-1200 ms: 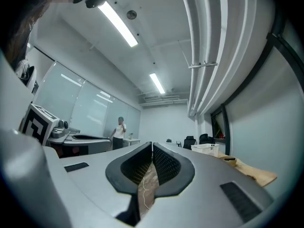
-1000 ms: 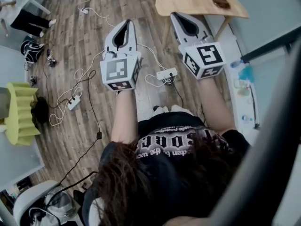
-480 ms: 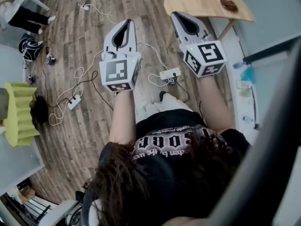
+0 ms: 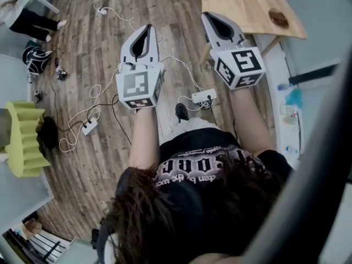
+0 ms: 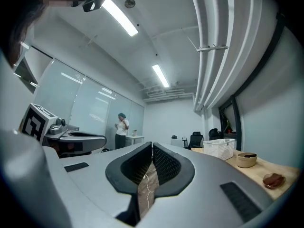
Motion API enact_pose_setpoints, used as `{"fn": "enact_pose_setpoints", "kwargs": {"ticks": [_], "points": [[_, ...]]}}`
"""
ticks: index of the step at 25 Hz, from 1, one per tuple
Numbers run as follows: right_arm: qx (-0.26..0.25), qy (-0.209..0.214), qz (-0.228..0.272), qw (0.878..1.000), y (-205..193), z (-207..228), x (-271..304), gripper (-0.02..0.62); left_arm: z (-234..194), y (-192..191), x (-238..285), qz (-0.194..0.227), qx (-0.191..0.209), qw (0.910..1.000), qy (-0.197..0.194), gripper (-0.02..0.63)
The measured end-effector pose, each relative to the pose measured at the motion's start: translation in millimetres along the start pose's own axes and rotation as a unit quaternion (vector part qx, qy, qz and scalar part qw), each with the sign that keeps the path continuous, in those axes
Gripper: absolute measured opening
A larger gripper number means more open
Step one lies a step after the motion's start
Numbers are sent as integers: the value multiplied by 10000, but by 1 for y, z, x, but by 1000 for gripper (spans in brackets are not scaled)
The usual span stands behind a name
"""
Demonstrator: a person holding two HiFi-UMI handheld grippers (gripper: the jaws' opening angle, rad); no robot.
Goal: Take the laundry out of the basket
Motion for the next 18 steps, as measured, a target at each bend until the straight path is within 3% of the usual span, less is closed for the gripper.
{"fn": "enact_pose_setpoints", "kwargs": {"ticks": [10, 18], "points": [[59, -171, 57, 9998, -27, 44, 91, 31, -58, -41, 89, -207, -64, 9998, -13, 2], [30, -410, -19, 9992, -41, 68, 130, 31, -71, -47, 141, -65, -78, 9990, -443, 2]]}}
Point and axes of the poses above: the fingertips, and each gripper's own axes: x forward along the fingers, z to its right, y out of its top, the point moved 10 cm from there along -x, backward along the fingers, and after that the axes turned 12 degrees about z, right-handed, at the moved point
